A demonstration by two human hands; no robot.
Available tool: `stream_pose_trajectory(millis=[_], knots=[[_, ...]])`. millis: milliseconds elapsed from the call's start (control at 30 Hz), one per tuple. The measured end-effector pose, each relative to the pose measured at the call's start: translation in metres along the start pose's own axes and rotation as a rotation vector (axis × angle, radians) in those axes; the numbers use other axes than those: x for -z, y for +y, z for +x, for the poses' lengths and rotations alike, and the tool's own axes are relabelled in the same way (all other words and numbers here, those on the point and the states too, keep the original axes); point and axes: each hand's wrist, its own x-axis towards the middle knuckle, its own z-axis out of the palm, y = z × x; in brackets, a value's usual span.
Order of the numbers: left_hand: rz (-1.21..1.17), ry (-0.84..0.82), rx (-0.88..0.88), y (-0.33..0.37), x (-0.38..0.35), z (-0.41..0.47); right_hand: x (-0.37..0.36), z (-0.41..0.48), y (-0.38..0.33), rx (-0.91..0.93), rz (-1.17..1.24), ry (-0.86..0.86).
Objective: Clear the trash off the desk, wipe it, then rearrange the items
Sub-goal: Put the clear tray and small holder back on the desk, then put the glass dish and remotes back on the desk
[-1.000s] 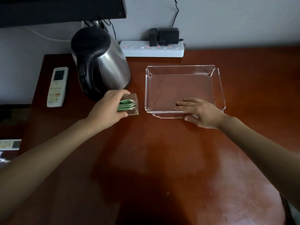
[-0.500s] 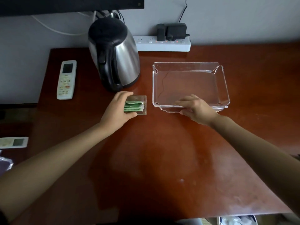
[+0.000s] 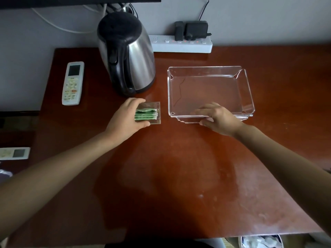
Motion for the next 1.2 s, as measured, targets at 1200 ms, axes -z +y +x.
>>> stream_pose_trajectory(millis=[1200], knots=[[0.441, -0.590, -0.624, -0.207, 0.152, -0.310, -0.276, -0.058, -0.523, -0.767, -0.255, 0.239]])
